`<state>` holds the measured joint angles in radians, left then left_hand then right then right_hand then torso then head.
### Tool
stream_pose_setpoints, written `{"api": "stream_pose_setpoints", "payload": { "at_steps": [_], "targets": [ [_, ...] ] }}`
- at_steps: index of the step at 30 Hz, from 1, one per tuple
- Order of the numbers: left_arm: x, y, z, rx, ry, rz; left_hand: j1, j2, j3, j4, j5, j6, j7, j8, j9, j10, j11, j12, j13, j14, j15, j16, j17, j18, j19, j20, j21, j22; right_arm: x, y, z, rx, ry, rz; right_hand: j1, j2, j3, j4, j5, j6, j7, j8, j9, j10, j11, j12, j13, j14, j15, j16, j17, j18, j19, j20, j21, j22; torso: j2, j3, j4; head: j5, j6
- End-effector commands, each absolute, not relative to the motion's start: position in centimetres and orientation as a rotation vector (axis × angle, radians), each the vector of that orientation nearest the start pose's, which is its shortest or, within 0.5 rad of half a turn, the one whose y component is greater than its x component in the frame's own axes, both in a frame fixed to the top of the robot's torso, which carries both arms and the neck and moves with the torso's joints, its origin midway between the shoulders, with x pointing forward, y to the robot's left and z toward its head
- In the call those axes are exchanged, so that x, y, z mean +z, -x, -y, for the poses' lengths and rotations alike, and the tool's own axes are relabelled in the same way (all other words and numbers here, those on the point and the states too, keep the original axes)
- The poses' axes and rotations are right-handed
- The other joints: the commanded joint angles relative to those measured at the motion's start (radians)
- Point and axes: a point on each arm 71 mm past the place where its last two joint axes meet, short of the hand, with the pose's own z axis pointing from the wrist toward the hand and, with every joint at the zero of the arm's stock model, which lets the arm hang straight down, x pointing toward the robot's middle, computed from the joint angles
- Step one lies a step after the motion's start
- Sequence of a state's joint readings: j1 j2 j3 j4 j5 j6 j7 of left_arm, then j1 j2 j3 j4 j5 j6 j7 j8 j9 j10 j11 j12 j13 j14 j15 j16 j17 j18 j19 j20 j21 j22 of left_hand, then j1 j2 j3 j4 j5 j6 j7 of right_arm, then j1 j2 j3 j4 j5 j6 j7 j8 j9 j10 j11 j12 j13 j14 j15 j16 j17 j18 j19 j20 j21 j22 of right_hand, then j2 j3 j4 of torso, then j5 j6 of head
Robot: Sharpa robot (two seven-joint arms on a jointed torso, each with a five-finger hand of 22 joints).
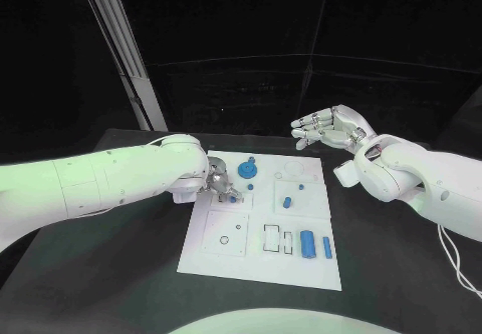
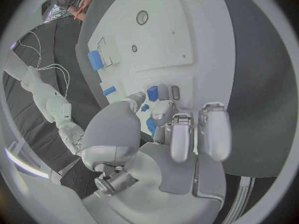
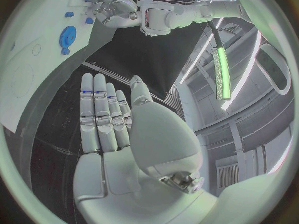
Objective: Assemble the parts on the task board
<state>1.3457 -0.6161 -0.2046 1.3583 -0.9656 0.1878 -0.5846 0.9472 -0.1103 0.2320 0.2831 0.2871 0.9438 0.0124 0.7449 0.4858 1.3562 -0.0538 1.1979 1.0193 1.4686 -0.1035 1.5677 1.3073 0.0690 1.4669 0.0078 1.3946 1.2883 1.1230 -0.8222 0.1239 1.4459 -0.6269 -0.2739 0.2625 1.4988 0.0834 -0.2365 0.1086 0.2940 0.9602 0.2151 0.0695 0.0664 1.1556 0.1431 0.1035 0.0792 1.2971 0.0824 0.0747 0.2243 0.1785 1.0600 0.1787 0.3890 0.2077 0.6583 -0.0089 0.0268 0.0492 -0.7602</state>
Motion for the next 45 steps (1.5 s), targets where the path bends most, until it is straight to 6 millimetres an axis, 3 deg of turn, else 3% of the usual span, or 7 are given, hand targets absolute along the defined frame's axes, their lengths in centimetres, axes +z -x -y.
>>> {"api": "stream_pose_setpoints", "payload": {
  "at_steps": [1, 5, 10, 16, 25, 30, 45],
  "targets": [
    [-21.0, -50.6, -16.0, -0.359, 0.127, -2.400, 0.015, -0.003, -0.021, 0.002, -0.004, -0.004, 0.004, -0.006, -0.001, -0.015, 0.002, -0.020, -0.028, 0.102, -0.006, 0.003, 0.263, -0.005, 0.013, -0.009, -0.018, -0.026, -16.0, -50.6, 21.3, 1.324, -0.541, -1.522, -0.012, 0.000, -0.005, 0.000, 0.004, -0.007, -0.002, -0.006, -0.001, -0.009, -0.001, -0.002, -0.001, -0.006, -0.002, -0.006, -0.001, 0.002, -0.001, 0.004, -0.005, -0.001, 0.000, 0.0004, 0.0003, -0.003, 0.000],
    [-18.7, -51.4, -16.7, -0.417, 0.175, -2.360, 0.020, -0.010, -0.062, 0.005, -0.015, -0.020, 0.009, -0.005, 0.001, -0.031, 0.006, -0.032, -0.046, 0.102, -0.004, 0.003, 0.263, 0.000, 0.004, -0.007, -0.038, -0.053, -16.0, -50.7, 21.5, 1.318, -0.545, -1.522, -0.012, 0.000, -0.005, 0.000, 0.004, -0.007, -0.002, -0.006, -0.001, -0.009, -0.001, -0.002, -0.001, -0.006, -0.002, -0.006, -0.001, 0.002, -0.001, 0.004, -0.005, -0.001, 0.000, 0.0004, -0.0001, -0.003, 0.003],
    [-16.7, -52.4, -17.5, -0.431, 0.197, -2.346, 0.020, -0.002, -0.112, 0.007, -0.089, -0.032, 0.012, -0.001, 0.004, -0.046, 0.009, -0.044, -0.066, 0.102, -0.001, 0.003, 0.263, 0.003, -0.001, -0.004, -0.052, -0.069, -16.1, -50.8, 21.6, 1.313, -0.547, -1.521, -0.013, 0.000, -0.005, 0.000, 0.004, -0.008, -0.002, -0.006, -0.001, -0.010, -0.001, -0.002, -0.002, -0.006, -0.002, -0.006, -0.002, 0.002, -0.001, 0.004, -0.005, -0.001, 0.000, 0.0011, -0.0011, 0.000, 0.006],
    [-16.1, -54.0, -18.7, -0.348, 0.177, -2.436, 0.066, 0.034, -0.148, 0.003, -0.129, -0.056, 0.022, -0.004, 0.002, -0.077, 0.017, -0.068, -0.104, 0.102, 0.007, 0.003, 0.263, 0.014, -0.019, 0.002, -0.094, -0.123, -16.2, -51.0, 21.6, 1.308, -0.551, -1.521, -0.014, 0.000, -0.005, 0.000, 0.004, -0.008, -0.002, -0.006, -0.001, -0.010, -0.001, -0.002, -0.002, -0.007, -0.001, -0.006, -0.002, 0.002, -0.001, 0.004, -0.006, -0.001, 0.001, 0.0006, -0.0009, 0.000, 0.008],
    [-16.5, -56.7, -19.4, -0.269, 0.184, -2.388, 0.163, 0.061, -0.172, 0.000, -0.122, -0.143, 0.067, -0.107, -0.069, -0.121, 0.055, -0.103, -0.166, 0.102, 0.037, 0.003, 0.263, 0.016, -0.024, 0.026, -0.113, -0.142, -16.2, -51.0, 21.6, 1.306, -0.547, -1.522, -0.014, 0.000, -0.005, 0.000, 0.005, -0.008, -0.002, -0.006, -0.001, -0.010, -0.001, -0.002, -0.002, -0.007, -0.001, -0.006, -0.002, 0.002, -0.001, 0.004, -0.006, -0.002, 0.004, -0.0003, -0.0007, 0.002, 0.011],
    [-16.8, -57.8, -19.6, -0.219, 0.155, -2.347, 0.168, 0.063, -0.184, 0.004, -0.123, -0.122, 0.067, -0.111, -0.080, -0.120, 0.056, -0.099, -0.166, 0.102, 0.039, 0.003, 0.263, 0.016, -0.022, 0.031, -0.112, -0.139, -16.2, -51.0, 21.5, 1.306, -0.544, -1.522, -0.014, 0.000, -0.005, 0.000, 0.005, -0.008, -0.002, -0.006, -0.001, -0.010, -0.001, -0.002, -0.002, -0.007, -0.001, -0.006, -0.002, 0.002, -0.001, 0.004, -0.006, -0.002, 0.003, 0.0002, -0.0025, 0.010, 0.008],
    [-19.6, -58.3, -19.3, -0.199, 0.128, -2.392, 0.164, 0.069, -0.214, 0.008, -0.124, -0.078, 0.055, -0.095, -0.084, -0.109, 0.047, -0.080, -0.152, 0.102, 0.032, 0.003, 0.263, 0.014, -0.015, 0.028, -0.101, -0.121, -16.2, -50.9, 21.2, 1.313, -0.538, -1.521, -0.013, 0.000, -0.004, 0.000, 0.006, -0.008, -0.002, -0.005, -0.001, -0.010, -0.001, -0.001, -0.002, -0.007, -0.002, -0.006, -0.002, 0.002, -0.001, 0.004, -0.006, -0.002, 0.002, 0.0001, -0.0014, 0.009, 0.001]
  ]
}}
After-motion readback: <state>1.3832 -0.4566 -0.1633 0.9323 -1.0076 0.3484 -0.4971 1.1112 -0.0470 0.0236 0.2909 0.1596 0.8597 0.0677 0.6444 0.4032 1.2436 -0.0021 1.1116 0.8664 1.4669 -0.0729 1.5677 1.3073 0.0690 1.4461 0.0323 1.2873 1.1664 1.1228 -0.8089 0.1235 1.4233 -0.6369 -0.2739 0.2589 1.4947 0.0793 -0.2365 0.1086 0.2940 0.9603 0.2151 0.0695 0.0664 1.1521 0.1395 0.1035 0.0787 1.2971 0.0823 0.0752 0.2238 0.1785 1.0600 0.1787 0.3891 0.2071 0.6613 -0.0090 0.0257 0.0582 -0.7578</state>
